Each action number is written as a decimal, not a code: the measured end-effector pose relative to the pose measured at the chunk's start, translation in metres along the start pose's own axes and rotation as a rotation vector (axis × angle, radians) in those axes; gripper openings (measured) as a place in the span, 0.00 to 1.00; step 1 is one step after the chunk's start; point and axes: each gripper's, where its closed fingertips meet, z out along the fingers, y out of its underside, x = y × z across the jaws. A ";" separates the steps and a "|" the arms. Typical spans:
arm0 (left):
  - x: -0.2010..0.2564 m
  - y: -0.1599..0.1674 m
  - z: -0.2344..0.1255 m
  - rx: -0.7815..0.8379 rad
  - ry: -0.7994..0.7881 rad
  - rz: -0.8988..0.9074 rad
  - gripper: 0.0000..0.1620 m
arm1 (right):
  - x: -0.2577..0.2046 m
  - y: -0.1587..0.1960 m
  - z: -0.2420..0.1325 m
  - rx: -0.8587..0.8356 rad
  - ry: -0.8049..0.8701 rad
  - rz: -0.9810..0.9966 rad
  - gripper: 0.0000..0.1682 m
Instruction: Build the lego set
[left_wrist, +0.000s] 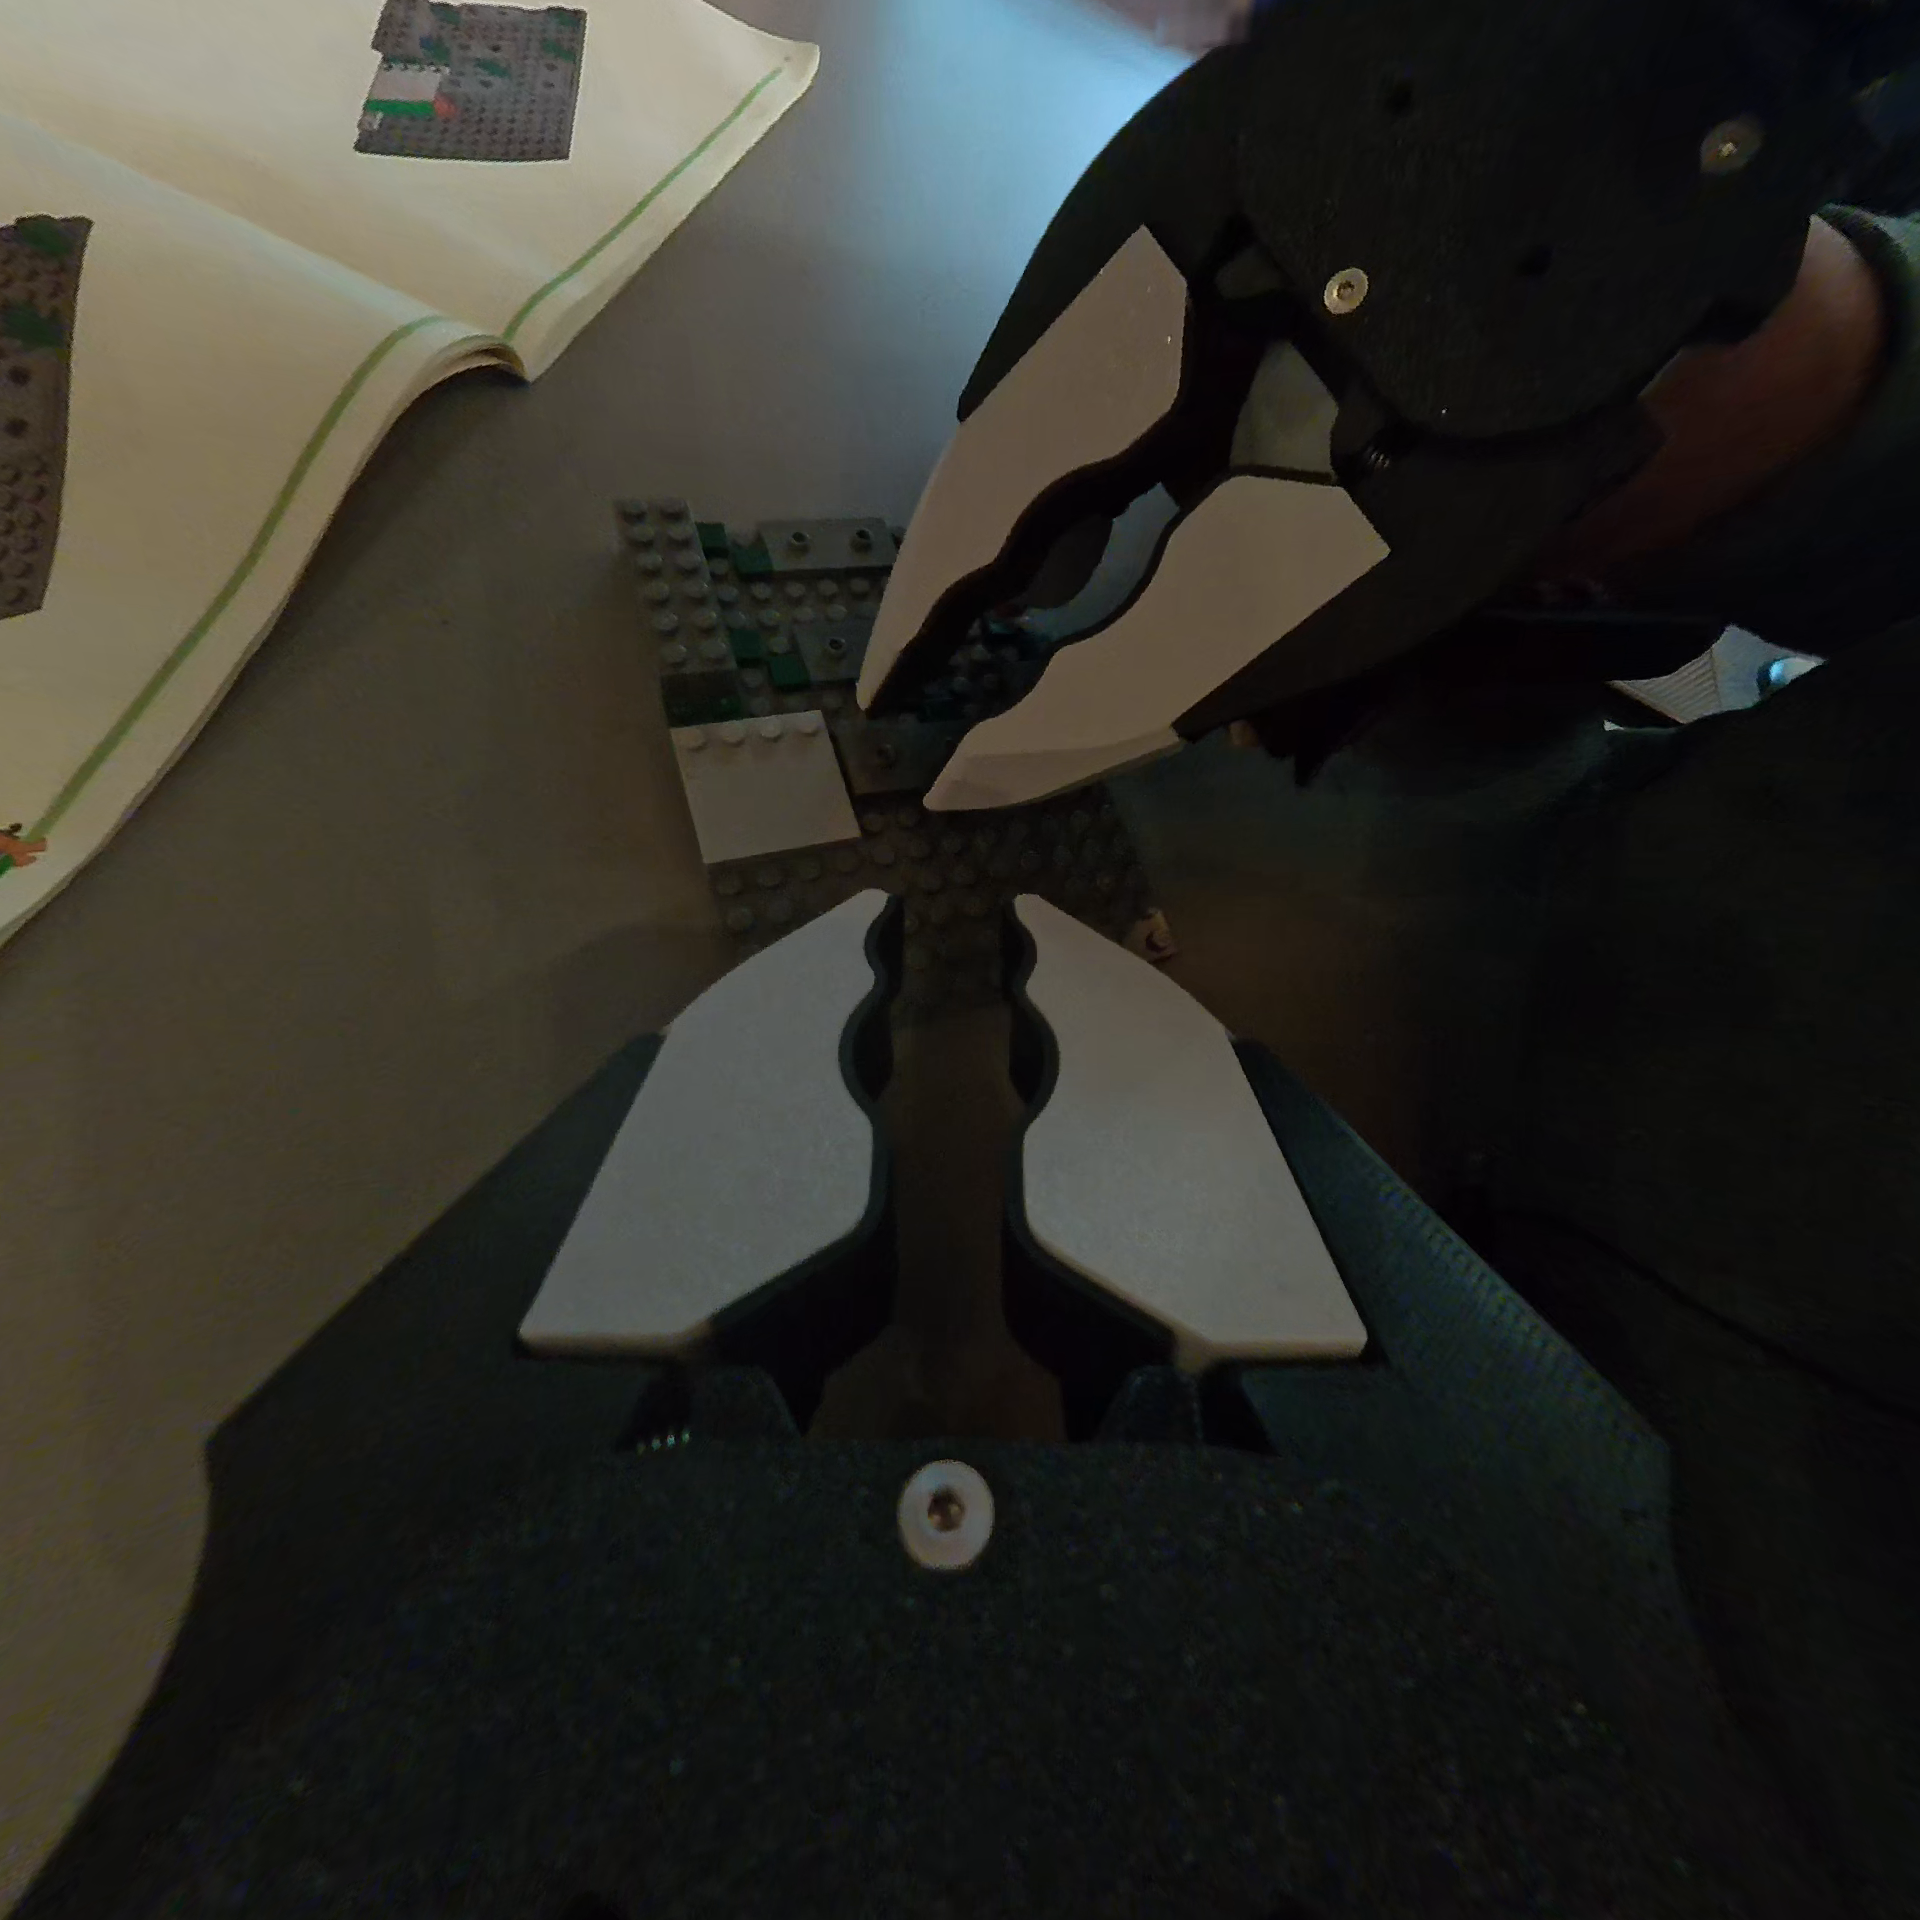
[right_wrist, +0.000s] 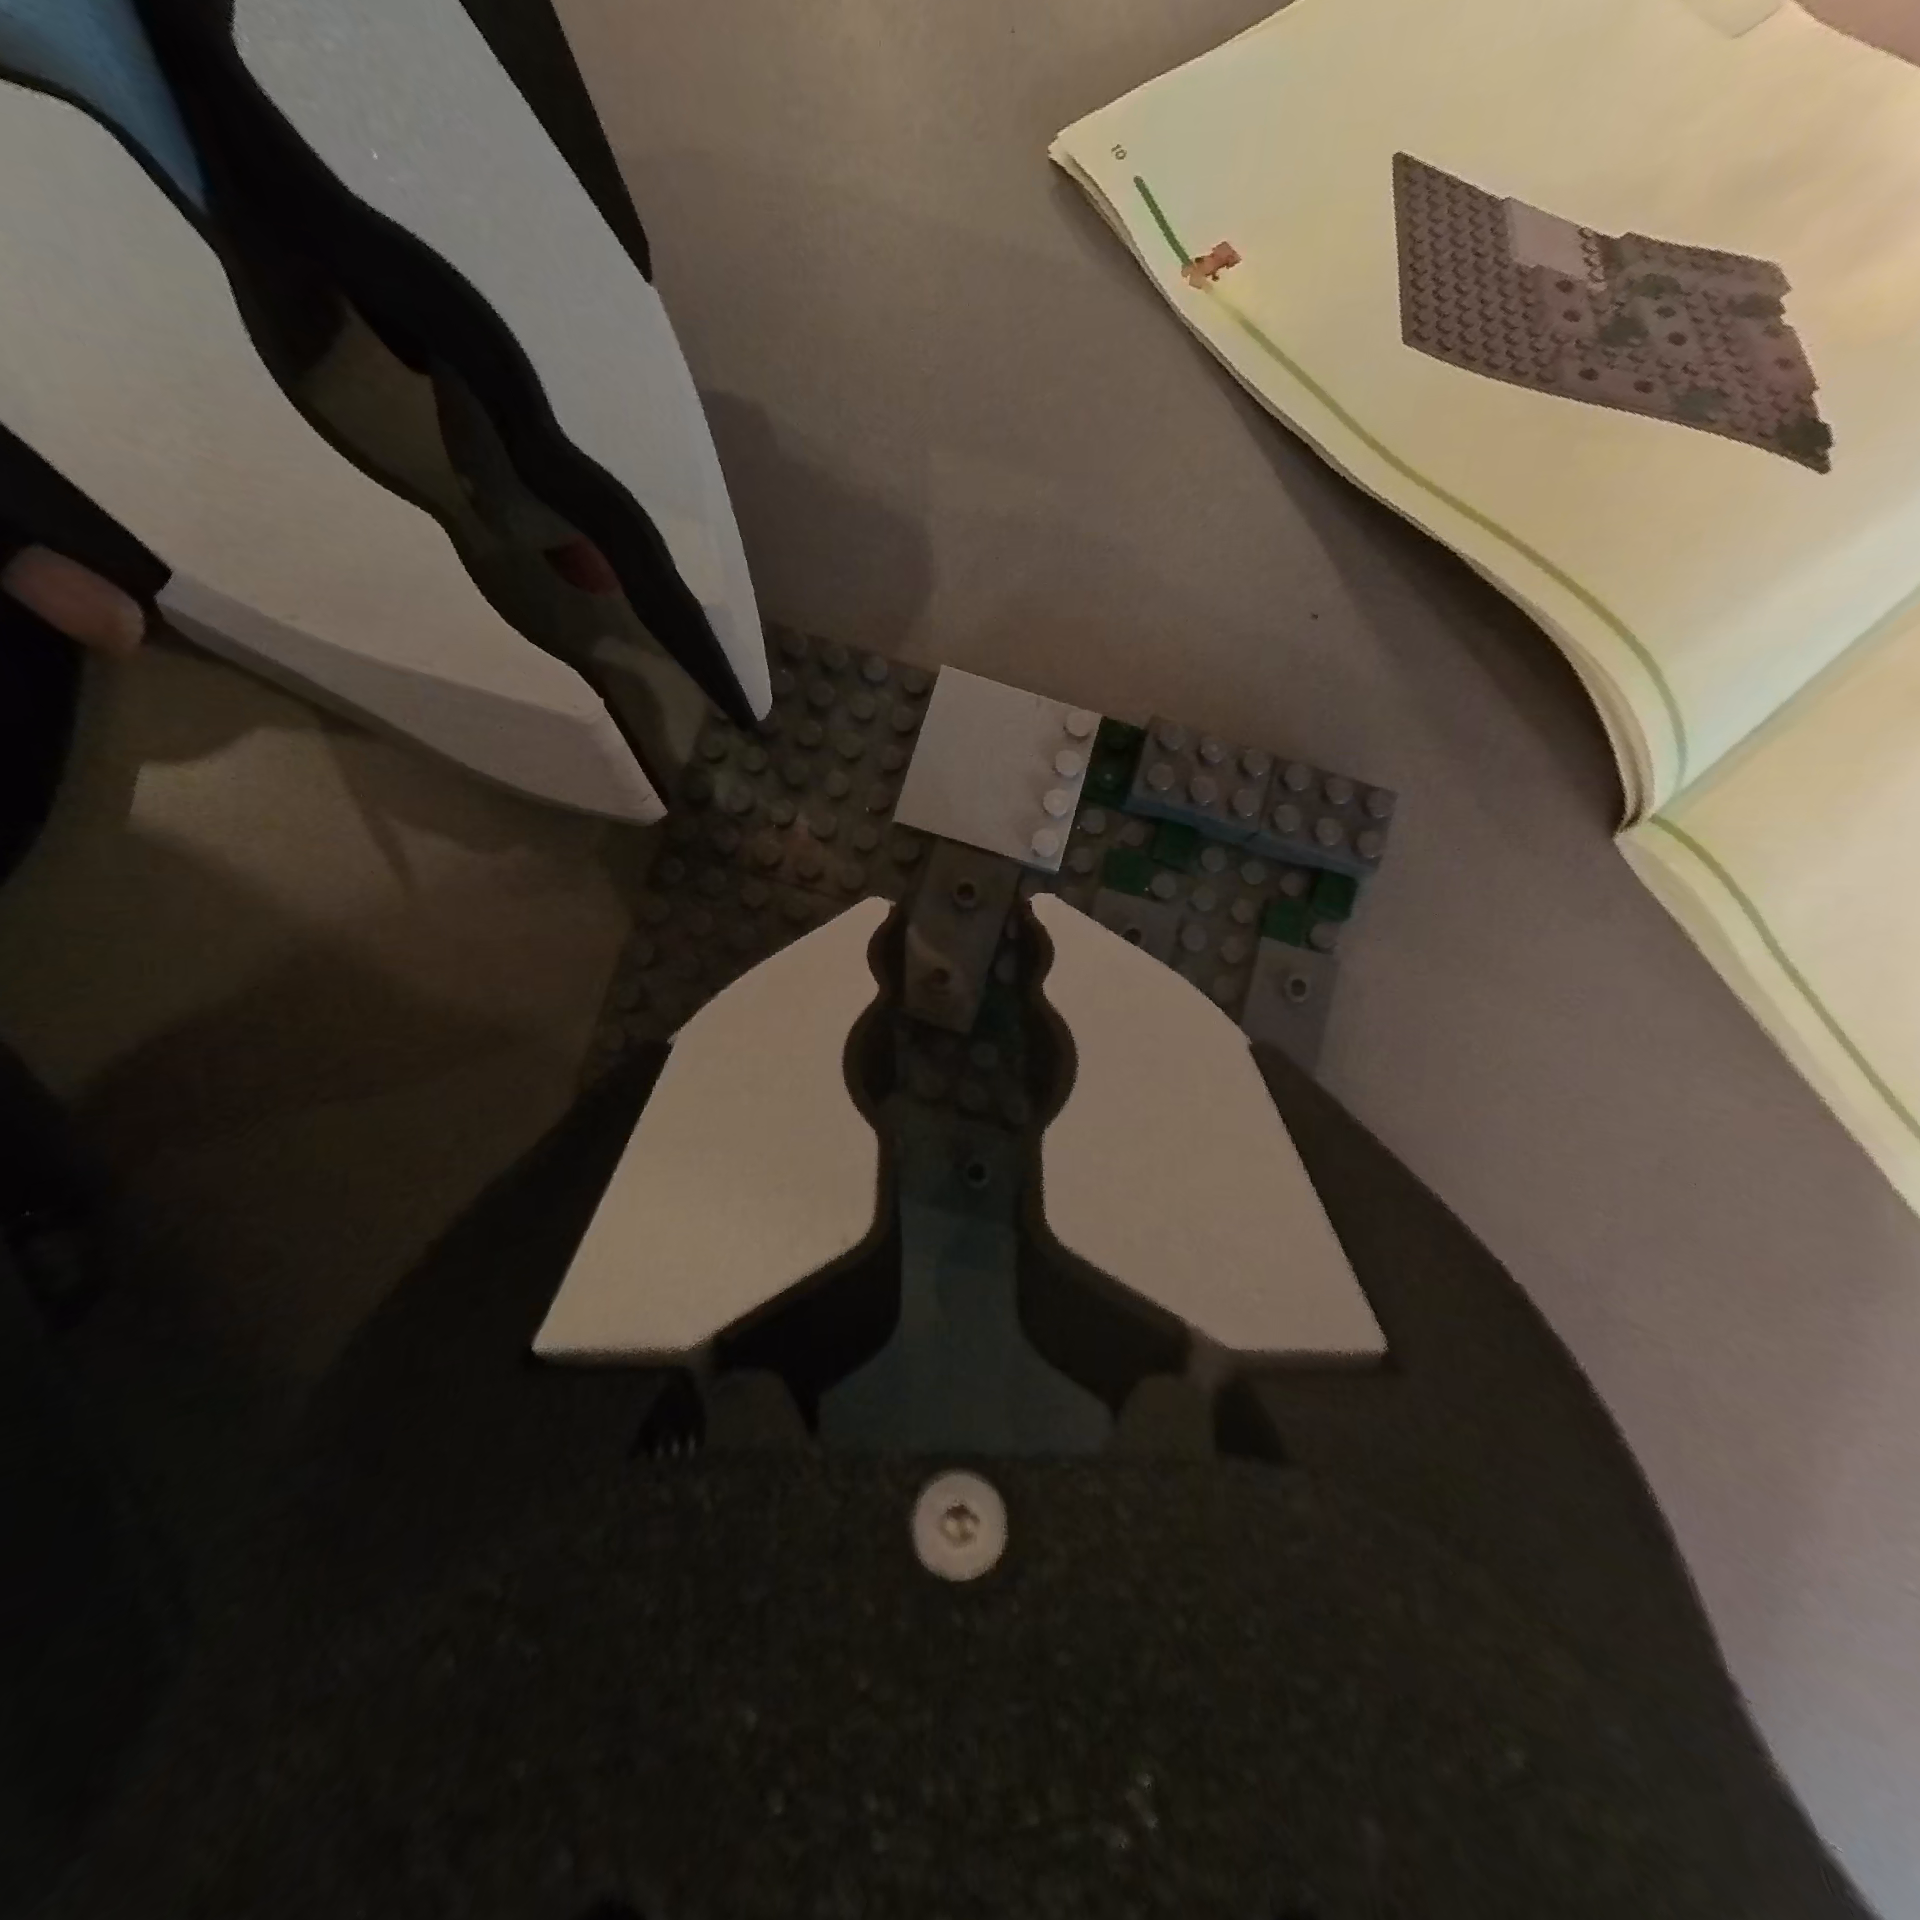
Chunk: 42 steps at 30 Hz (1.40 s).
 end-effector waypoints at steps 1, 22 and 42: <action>0.000 0.000 0.000 0.000 0.000 -0.001 0.11 | 0.000 0.000 0.000 0.000 -0.003 -0.004 0.12; -0.001 0.003 0.001 -0.009 0.002 -0.003 0.11 | 0.000 -0.004 0.001 0.003 -0.066 -0.082 0.12; -0.010 0.006 0.004 -0.051 -0.121 0.052 0.11 | 0.067 -0.021 -0.010 0.097 -0.498 -0.674 0.18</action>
